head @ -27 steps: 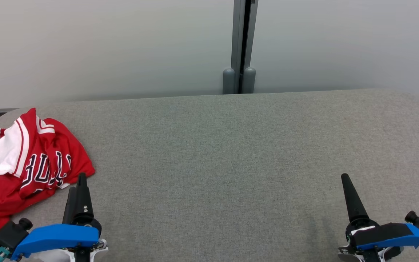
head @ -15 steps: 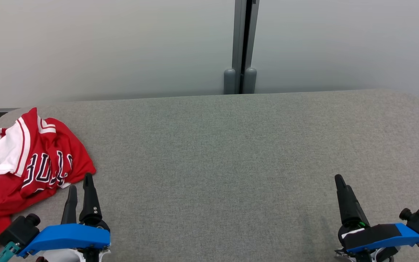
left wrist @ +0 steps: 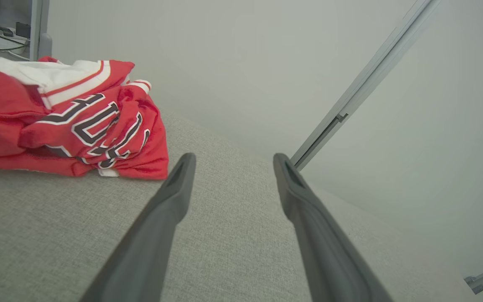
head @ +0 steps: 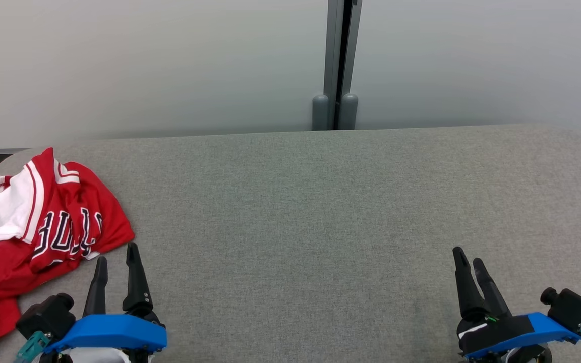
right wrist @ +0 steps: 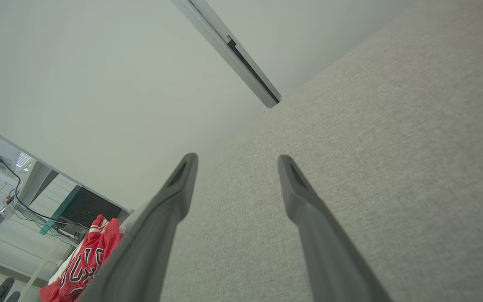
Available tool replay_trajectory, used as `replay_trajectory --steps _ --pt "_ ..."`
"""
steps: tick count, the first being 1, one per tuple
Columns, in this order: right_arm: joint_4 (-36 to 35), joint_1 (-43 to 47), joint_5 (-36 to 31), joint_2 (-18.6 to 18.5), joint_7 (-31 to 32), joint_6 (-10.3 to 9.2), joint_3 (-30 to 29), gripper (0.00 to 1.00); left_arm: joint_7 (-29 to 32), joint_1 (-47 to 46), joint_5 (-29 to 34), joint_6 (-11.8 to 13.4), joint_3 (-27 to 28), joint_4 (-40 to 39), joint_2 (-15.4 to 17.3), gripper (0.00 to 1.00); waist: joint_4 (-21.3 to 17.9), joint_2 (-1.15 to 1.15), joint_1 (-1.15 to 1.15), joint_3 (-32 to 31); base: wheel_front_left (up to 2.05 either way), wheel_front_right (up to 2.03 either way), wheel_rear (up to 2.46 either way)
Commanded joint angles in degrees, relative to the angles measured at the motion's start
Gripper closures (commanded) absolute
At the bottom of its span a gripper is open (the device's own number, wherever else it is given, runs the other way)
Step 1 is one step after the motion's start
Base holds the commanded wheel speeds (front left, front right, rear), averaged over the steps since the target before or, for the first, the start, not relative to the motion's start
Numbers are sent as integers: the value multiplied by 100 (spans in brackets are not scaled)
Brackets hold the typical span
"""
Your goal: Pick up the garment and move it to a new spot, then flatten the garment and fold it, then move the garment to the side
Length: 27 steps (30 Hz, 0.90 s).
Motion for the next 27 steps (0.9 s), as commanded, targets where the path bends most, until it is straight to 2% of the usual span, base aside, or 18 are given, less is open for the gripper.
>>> replay_trajectory --steps 1,27 --pt "-13 -65 -188 -41 -65 10 27 0 -63 -31 236 12 -37 -14 41 0 5 0 0 1 0 0 0" --pt "201 -96 -1690 -48 -410 13 226 0 -410 4 1740 126 -125 90 63 0 67 0 0 -24 0 0 0"
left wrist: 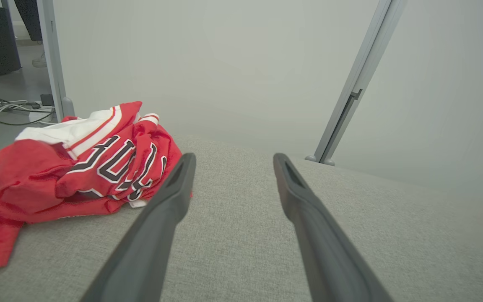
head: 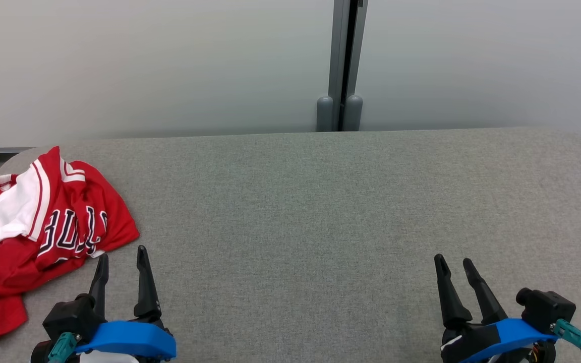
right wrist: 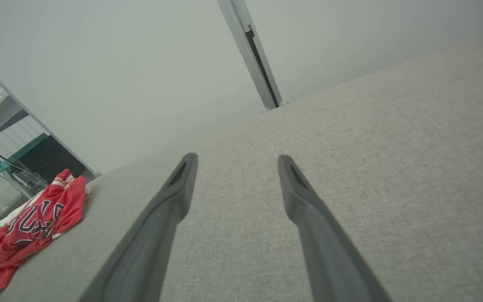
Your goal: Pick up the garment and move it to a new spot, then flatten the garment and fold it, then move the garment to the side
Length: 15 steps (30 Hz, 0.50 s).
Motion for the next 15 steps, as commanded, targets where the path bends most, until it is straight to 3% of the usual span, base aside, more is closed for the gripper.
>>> replay_trajectory --steps 1,15 --pt "5 -83 -157 -40 -49 12 16 0 -58 -42 139 29 -4 -41 28 0 4 0 0 0 0 0 0" --pt "-46 -95 -965 -41 -211 13 -25 0 -218 -53 722 76 -2 135 25 0 -13 0 0 3 0 0 0"
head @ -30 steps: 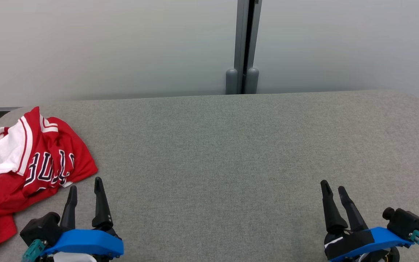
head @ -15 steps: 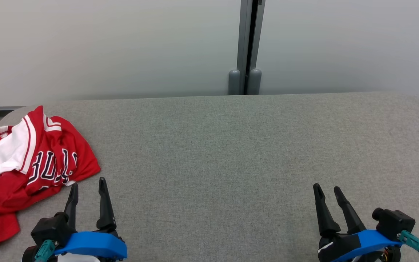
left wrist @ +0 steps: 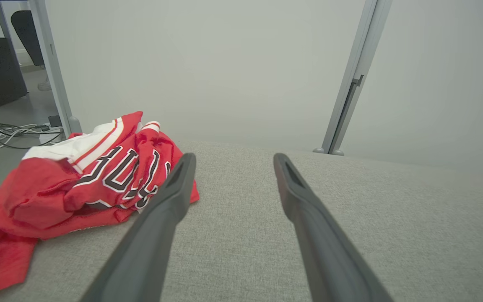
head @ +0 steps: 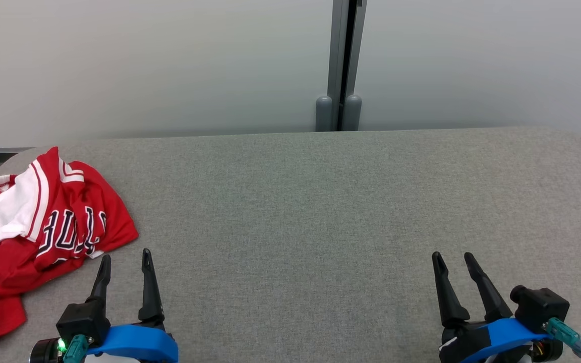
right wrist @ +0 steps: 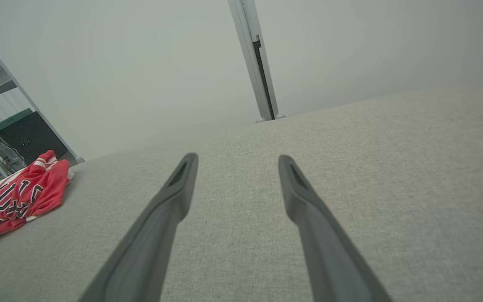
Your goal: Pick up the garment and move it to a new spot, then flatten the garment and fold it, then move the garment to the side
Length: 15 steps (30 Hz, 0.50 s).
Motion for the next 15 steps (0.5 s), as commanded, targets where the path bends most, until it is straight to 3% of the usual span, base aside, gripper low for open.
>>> replay_trajectory --steps 1,15 --pt "-42 -63 -128 -35 -52 12 0 0 -48 -56 131 29 -6 2 18 0 -1 0 0 0 0 0 0" --pt "25 -37 -750 -38 -190 13 -44 0 -189 5 577 25 57 48 15 0 26 0 0 -4 0 0 0"
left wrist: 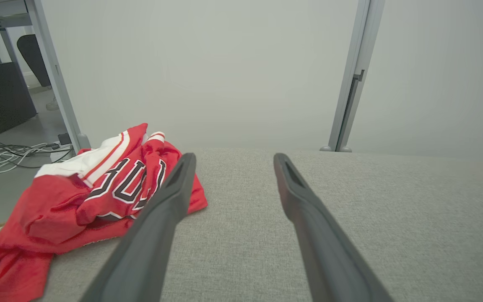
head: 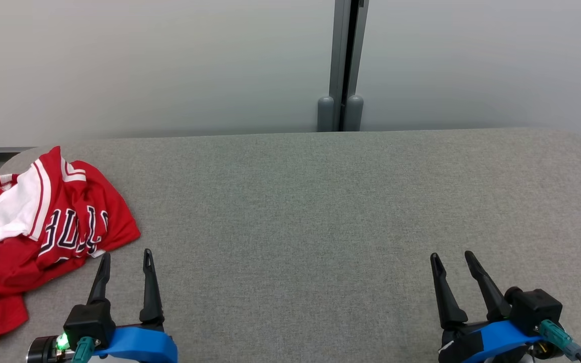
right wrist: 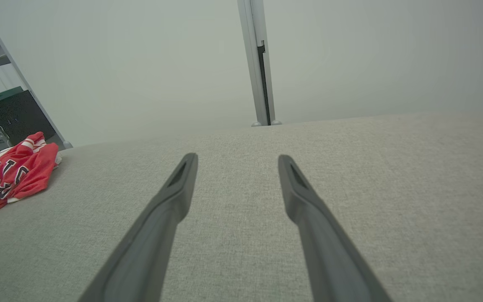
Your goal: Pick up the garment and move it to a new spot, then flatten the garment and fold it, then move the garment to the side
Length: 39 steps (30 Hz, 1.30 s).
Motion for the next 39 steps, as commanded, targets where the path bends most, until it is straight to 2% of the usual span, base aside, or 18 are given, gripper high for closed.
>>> replay_trajectory --steps 1,25,39 --pt "10 -35 -118 -35 -45 12 0 0 -46 8 120 16 29 0 15 0 3 0 0 -1 0 0 0" --pt "7 29 -145 -34 -58 8 -120 0 -55 -32 -18 76 73 189 3 0 -13 0 0 -13 0 0 0" --pt "56 4 -84 -33 -56 8 -9 0 -55 -56 33 101 190 115 42 0 229 0 0 -20 0 0 0"
